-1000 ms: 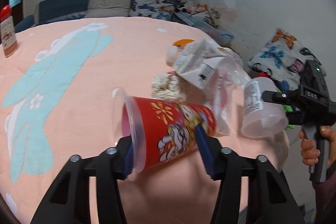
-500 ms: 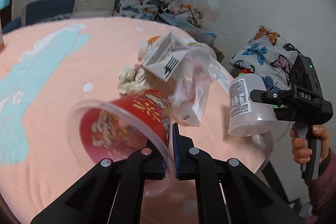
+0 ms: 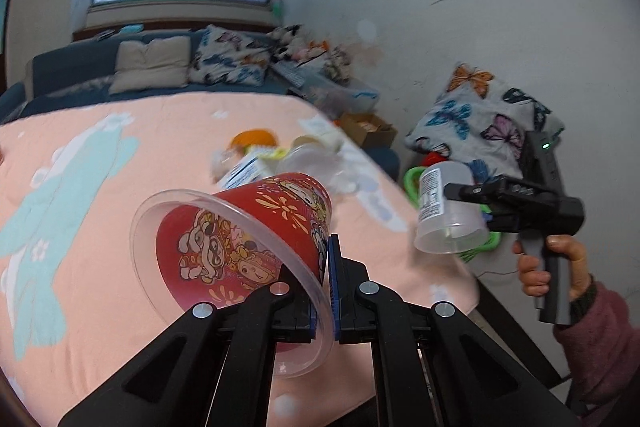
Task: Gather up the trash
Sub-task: 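Carry the tub and red cup to the green basket and release both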
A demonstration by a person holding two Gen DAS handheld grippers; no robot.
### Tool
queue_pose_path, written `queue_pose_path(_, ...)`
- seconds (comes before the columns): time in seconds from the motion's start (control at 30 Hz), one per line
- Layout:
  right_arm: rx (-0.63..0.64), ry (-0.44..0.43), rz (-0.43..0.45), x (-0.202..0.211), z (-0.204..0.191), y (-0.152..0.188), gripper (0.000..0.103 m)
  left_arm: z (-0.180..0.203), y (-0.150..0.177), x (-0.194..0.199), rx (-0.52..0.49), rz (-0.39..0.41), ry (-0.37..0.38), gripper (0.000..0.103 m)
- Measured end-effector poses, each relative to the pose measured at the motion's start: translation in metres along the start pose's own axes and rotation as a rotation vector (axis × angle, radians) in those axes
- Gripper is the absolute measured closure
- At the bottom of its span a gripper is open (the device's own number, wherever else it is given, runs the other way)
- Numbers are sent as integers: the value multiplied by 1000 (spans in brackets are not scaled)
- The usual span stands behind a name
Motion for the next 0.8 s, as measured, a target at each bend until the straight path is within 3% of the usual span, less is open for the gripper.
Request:
queue_pose_path(0.2,-37,97,83,30,61,-36,22,48,-26,-30,-52,1,78,98)
queue_pose_path(0.47,-41,335,151,51,156,-63,22,107,-49,-86,-105,-43,157,98)
queue_pose_path(0.67,-86,391,96,31,213,-54,22,141,-55,-124,-138,-86,197,98)
queue_pose_path(0.8,-122,377,65,15,237,-50,22,161,-56,-145,-161,-110,215,98)
Point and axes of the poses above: each gripper's, at about its wrist camera, not at the fingertips, and x roughly against the way its jaws point, z to its right, y to its underside, the point moved 10 cm from there along -x, roughly the way its jaws point, and after that the axes turned 1 degree about z, right-handed, at the moved point
